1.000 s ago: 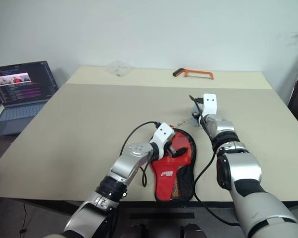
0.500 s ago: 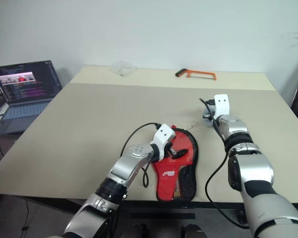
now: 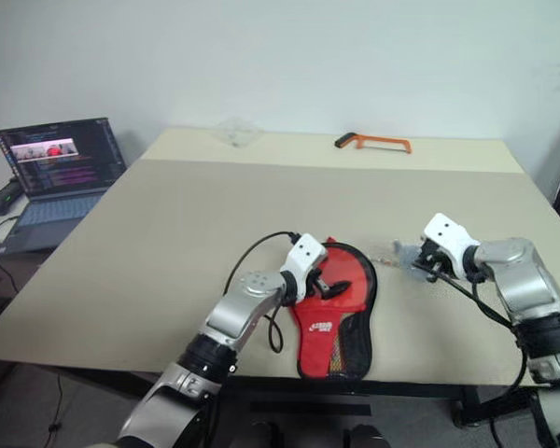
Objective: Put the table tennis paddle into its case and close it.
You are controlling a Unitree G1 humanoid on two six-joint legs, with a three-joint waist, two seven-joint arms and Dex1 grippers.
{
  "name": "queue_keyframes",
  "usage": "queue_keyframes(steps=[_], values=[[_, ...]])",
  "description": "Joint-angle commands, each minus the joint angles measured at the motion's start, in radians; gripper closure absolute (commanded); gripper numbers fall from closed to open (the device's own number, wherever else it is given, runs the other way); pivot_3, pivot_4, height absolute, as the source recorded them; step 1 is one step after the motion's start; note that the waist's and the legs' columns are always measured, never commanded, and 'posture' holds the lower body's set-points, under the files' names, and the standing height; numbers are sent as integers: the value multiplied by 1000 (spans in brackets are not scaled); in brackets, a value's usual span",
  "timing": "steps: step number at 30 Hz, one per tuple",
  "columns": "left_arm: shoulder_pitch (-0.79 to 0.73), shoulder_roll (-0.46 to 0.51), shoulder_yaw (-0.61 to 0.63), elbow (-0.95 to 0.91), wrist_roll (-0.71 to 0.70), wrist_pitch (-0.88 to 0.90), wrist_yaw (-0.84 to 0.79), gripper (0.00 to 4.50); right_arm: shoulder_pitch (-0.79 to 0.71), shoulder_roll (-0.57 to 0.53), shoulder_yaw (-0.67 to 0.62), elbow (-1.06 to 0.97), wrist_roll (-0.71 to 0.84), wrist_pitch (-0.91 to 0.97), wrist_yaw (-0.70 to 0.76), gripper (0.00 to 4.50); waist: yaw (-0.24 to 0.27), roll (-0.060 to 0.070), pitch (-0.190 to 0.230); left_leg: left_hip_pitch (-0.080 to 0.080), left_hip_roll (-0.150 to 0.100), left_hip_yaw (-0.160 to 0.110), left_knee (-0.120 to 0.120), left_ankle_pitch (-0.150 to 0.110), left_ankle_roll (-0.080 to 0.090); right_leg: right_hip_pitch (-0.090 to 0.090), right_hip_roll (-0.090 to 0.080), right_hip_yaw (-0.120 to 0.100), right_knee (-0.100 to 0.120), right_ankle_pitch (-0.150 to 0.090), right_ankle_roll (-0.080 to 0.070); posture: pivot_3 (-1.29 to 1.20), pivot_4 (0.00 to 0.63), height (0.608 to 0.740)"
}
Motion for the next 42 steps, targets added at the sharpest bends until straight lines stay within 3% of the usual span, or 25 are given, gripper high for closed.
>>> queue_keyframes(steps=[1, 9, 21, 30, 37, 42], values=[[26, 9, -42, 81, 33, 41, -15, 0, 48, -92, -41, -169, 65, -13, 119, 4197, 2, 0, 0, 0, 0, 0, 1, 0, 0, 0, 0, 0, 0, 0, 0, 0, 150, 740], [13, 16, -54, 102, 45, 39, -29, 0, 250, -246, -24, -422, 113, -107, 277, 4197, 4, -2, -1, 0, 0, 0, -1, 0, 0, 1, -1, 0, -3, -1, 0, 0, 150, 740], [6, 16, -68, 102, 59, 61, -37, 0, 436, -264, -5, -642, 276, -77, 390, 4206, 5, -4, -3, 0, 0, -1, -1, 0, 0, 1, -1, -2, -4, -2, -2, 0, 150, 740], [35, 53, -94, 46, 69, 115, -55, 0, 559, -251, 72, -796, 336, -65, 392, 4222, 1, -12, -12, 0, 1, -2, -2, -2, -3, 1, 0, -3, -3, -5, -4, 0, 150, 740], [18, 55, -70, 29, 55, 104, -53, 0, 488, -190, 10, -691, 304, -18, 280, 4224, 1, -16, -16, 0, 2, -4, -2, -7, -3, 2, 1, -4, -3, -9, -6, 0, 150, 740], [28, 85, -56, -14, 35, 78, -91, 0, 373, -195, -79, -496, 287, -27, 244, 4224, -3, -17, -15, 1, 2, -3, -1, -7, -3, 1, 2, -2, -1, -8, -6, 0, 150, 740]])
